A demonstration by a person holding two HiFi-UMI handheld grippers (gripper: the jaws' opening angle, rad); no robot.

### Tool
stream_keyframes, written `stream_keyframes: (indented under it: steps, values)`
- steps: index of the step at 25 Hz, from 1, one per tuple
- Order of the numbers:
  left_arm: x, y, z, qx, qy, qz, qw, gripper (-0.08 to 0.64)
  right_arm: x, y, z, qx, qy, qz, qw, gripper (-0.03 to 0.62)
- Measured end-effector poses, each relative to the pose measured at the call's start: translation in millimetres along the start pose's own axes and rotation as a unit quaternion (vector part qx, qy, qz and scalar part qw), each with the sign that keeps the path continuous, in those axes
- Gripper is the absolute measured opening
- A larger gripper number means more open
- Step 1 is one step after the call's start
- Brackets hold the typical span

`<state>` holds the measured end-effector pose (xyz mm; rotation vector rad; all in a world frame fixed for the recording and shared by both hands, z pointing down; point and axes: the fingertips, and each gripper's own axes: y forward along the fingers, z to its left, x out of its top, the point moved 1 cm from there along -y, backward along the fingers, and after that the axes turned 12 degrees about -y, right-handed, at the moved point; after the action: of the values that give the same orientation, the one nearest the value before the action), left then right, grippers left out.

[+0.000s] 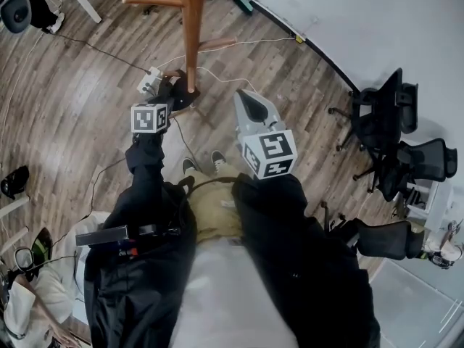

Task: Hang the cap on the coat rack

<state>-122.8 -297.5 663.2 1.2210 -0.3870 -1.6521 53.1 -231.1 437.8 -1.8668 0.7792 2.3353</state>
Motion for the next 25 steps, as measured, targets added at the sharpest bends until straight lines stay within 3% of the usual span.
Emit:
stream_keyframes:
  steps: [6, 10, 13, 18, 25]
  values:
    - [8.7, -31.2, -9.8, 0.016, 0.000, -0.043, 0.9989, 0.193, 6.6, -1.2, 7.1, 0.020, -0.007, -0.014, 1.000, 0.000]
    - [29.4, -67.7, -30.8, 0.014, 0.001, -0.115, 0.9933, 0.114, 16.5, -0.8, 15.0, 0.034, -0.012, -0.030, 0.999, 0.000]
    - [47.8, -104.0, -54.4, 0.005, 0.014, -0.170, 0.9853, 0.072, 27.2, -3.6, 22.6, 0.043, -0.017, -0.048, 0.998, 0.000]
    - [82.8, -161.5, -89.5, -0.003, 0.035, -0.259, 0.9651, 0.005, 44.8, -4.6, 27.1, 0.057, -0.023, -0.076, 0.995, 0.000]
    - [109.3, -208.5, -125.2, -0.005, 0.052, -0.322, 0.9451, 0.005, 72.2, -3.7, 30.4, 0.068, -0.031, -0.111, 0.991, 0.000]
